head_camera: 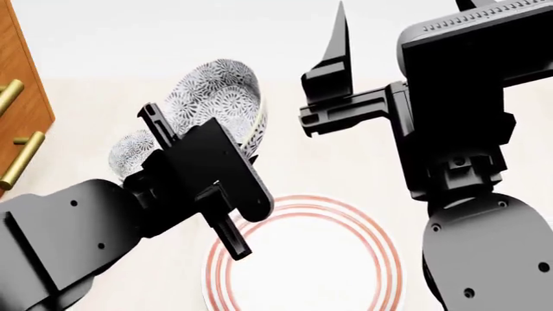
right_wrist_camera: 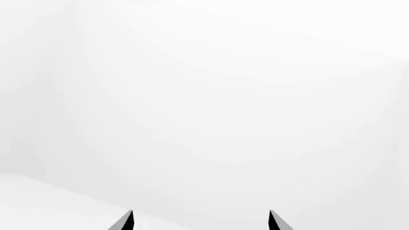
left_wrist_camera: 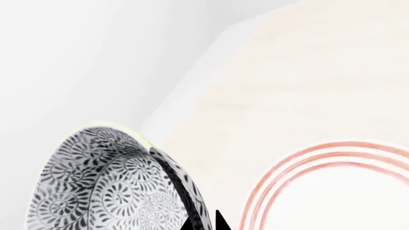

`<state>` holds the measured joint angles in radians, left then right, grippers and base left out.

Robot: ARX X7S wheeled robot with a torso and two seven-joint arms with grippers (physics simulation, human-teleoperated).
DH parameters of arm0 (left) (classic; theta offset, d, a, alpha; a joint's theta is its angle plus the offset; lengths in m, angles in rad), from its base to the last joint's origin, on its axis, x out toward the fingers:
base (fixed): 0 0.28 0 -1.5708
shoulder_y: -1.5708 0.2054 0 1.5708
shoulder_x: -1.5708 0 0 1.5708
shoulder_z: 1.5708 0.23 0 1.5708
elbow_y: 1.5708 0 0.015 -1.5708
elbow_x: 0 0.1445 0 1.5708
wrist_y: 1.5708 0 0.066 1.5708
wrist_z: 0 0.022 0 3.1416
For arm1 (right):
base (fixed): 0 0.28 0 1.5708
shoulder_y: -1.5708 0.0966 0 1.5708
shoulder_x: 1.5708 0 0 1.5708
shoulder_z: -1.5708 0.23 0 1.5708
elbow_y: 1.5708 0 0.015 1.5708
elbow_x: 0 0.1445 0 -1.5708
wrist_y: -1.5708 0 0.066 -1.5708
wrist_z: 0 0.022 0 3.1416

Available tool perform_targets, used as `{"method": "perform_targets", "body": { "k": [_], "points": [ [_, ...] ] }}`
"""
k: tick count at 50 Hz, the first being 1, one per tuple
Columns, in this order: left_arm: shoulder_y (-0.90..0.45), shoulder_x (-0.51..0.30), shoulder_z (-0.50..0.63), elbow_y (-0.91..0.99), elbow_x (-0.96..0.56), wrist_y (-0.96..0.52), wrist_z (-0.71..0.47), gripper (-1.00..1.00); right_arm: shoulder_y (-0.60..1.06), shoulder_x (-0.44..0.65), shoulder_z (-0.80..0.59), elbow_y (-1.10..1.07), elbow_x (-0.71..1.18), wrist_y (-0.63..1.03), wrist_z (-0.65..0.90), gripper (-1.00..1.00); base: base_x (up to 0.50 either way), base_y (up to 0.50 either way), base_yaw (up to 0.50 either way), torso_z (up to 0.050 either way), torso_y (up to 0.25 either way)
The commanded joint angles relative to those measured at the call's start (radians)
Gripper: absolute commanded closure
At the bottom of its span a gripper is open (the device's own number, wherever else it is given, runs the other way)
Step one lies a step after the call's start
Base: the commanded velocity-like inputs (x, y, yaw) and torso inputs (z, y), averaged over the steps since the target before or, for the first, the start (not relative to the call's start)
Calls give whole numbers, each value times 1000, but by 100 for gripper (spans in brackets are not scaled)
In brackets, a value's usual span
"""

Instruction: Put the bowl at the front on the plate.

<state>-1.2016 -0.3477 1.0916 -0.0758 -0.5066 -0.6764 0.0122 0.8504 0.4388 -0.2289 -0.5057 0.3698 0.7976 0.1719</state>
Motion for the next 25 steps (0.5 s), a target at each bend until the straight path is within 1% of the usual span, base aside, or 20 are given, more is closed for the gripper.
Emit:
{"method": "perform_targets", "body": {
  "k": [1, 25],
  "points": [
    [-28, 49, 44, -113, 74, 76, 38, 100, 9, -2, -9, 6, 0, -7, -2, -100, 0, 0, 0, 0, 0],
    [-63, 164, 125, -414, 149, 236, 169, 100, 26, -3, -1, -3, 15, -9, -3, -100, 0, 0, 0, 0, 0]
  ]
}}
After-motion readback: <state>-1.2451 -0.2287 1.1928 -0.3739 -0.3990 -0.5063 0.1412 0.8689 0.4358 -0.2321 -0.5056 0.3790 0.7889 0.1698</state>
